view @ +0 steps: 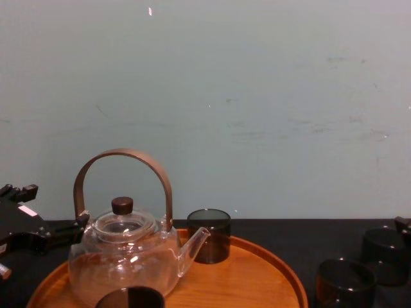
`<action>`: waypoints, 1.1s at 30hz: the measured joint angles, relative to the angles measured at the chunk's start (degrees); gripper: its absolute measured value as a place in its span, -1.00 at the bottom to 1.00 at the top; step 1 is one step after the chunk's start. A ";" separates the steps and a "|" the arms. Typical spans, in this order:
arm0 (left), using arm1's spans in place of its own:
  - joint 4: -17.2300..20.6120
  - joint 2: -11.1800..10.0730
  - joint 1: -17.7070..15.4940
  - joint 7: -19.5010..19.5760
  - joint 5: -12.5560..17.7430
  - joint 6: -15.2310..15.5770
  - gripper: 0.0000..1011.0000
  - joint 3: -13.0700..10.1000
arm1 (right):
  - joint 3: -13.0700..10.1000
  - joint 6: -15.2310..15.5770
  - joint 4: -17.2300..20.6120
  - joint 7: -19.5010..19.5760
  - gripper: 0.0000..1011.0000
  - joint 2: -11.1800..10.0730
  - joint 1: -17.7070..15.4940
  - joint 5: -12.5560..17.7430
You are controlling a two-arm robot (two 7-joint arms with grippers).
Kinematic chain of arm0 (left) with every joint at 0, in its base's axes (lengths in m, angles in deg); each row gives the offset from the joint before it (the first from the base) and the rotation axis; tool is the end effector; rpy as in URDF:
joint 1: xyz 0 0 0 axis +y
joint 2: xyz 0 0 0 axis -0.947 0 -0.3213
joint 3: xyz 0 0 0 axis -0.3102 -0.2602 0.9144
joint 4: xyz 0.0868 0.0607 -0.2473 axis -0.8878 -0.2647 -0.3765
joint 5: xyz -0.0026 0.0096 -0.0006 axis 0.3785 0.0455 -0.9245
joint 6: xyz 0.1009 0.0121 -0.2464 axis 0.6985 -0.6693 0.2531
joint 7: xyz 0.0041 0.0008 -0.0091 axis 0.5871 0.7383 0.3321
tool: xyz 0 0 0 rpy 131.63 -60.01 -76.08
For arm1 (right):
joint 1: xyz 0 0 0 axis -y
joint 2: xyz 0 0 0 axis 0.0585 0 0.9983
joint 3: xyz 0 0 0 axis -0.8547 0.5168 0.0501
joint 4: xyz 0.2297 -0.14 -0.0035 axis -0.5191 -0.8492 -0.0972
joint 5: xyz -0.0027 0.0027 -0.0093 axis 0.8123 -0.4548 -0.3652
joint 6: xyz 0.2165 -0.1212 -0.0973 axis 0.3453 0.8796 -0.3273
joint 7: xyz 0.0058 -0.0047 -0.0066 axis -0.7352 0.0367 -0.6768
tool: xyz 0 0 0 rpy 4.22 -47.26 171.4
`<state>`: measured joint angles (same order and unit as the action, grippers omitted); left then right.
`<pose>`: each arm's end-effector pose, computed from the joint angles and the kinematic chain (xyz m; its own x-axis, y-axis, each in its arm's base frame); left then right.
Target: Pick up the glass from the table and place it on the tray.
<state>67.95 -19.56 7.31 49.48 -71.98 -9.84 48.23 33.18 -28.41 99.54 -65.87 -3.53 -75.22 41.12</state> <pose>0.3147 0.0819 -0.2770 0.2922 0.8804 0.3737 -0.9553 0.2872 0.0703 0.3146 -0.0819 -0.2772 0.2922 -0.8803 0.3738 0.9553 0.2872 -0.0706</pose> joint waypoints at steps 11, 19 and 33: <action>0.00 0.00 0.00 0.00 0.00 0.00 1.00 0.00 | 0.00 0.00 0.00 0.00 0.98 0.00 0.00 0.00; 0.00 0.00 0.00 0.00 0.00 0.00 1.00 0.00 | 0.00 0.00 0.00 0.00 0.98 0.00 0.00 0.00; 0.00 0.00 0.00 0.00 0.00 0.00 1.00 0.00 | -0.01 0.00 0.00 0.00 0.98 0.00 0.00 0.00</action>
<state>67.95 -19.56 7.31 49.48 -71.98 -9.84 48.23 33.18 -28.42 99.54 -65.87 -3.53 -75.22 41.12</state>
